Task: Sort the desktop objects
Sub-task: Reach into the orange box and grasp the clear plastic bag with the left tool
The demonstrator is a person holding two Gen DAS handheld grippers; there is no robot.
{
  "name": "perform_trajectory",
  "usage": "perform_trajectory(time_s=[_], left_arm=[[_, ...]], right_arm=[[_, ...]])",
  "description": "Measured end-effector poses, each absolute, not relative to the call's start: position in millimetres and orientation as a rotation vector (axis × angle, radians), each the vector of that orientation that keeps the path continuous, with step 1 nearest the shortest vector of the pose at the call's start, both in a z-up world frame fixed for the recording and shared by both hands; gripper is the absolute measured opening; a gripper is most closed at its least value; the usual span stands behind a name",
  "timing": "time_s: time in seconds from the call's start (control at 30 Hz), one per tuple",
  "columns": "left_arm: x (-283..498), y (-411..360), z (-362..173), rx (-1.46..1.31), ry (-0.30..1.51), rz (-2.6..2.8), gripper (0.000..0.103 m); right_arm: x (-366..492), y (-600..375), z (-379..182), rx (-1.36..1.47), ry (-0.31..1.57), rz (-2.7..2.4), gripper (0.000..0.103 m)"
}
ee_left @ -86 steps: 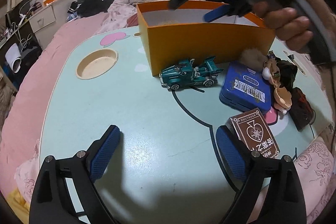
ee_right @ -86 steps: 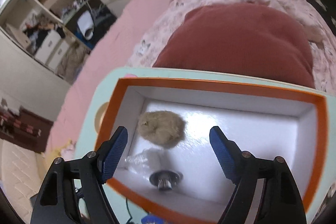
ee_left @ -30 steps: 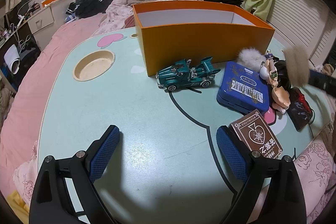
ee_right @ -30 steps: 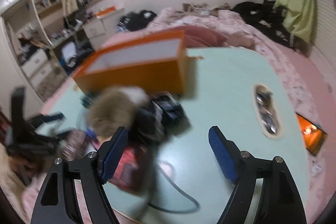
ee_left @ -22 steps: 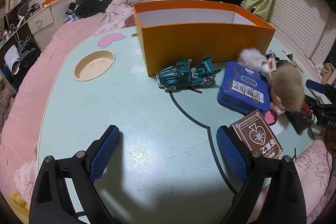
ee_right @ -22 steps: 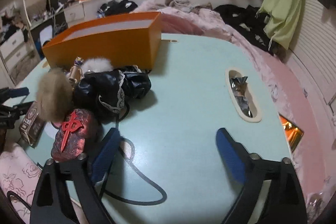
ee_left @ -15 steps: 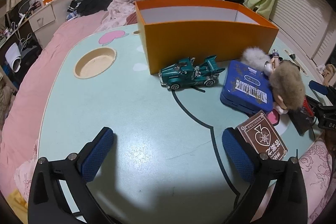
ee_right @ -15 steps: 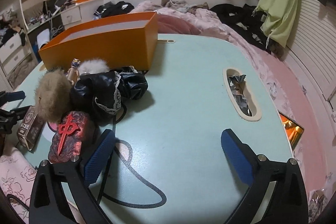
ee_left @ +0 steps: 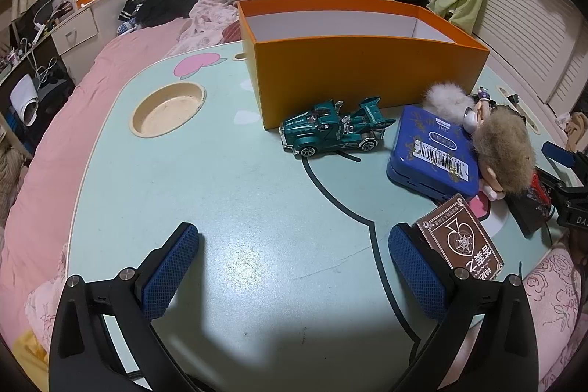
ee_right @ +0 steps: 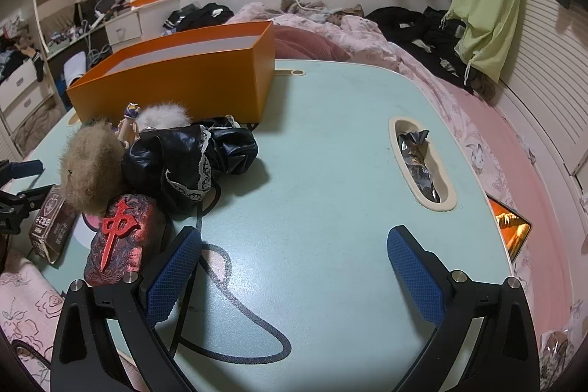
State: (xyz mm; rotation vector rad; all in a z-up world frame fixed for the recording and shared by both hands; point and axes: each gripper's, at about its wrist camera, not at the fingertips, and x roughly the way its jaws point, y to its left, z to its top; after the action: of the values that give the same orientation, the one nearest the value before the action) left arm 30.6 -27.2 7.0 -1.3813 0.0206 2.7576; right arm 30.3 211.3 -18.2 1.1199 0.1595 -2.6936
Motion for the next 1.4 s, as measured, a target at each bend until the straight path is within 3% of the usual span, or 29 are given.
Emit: perform_trajectory(time_s=[0.3,0.43,0.53,0.6,0.77,1.07,1.17,1.23,1.27,1.4], left_arm=[[26.5,-33.1,12.3,-1.418,-0.019,2.766,0.103],[26.3,-42.4,52.8,-1.232,-0.135,2.770,0.097],[4.5,-38.4,93.5,-1.164,-0.117,2.673,0.074],[-24.7,-31.7,109.4,-1.233,-0.098,2.569,0.048],[-108.5,-22.9,109.8,-1.562,-0.067,2.362,0.019],[-169.4,2.0,50.8,-2.054,0.265,2.001,0.020],[-169.2,1.1,40.6,-2.060,0.263,1.977,0.048],[-169.8,3.2,38.9,-2.042,0.277,1.980,0.046],[-166.4,6.8,34.2,-2.043,0.344,1.994,0.032],[-160.5,10.6,36.7,-1.982,0.378,2.042,0.032]], right_arm=[[30.9,212.1,-13.7,1.115,0.152,-2.681,0.103],[30.9,213.5,-11.2,1.129,0.148,-2.665,0.103],[29.4,211.8,-10.7,1.131,0.152,-2.672,0.103],[29.5,211.0,-11.0,1.131,0.151,-2.674,0.103],[31.0,210.5,-11.2,1.116,0.144,-2.685,0.103],[30.8,210.6,-11.2,1.115,0.143,-2.686,0.103],[30.8,210.9,-11.2,1.115,0.144,-2.686,0.103],[31.5,211.0,-11.5,1.113,0.145,-2.687,0.103],[31.7,210.9,-11.2,1.113,0.146,-2.688,0.103],[31.8,210.8,-10.9,1.112,0.144,-2.688,0.103]])
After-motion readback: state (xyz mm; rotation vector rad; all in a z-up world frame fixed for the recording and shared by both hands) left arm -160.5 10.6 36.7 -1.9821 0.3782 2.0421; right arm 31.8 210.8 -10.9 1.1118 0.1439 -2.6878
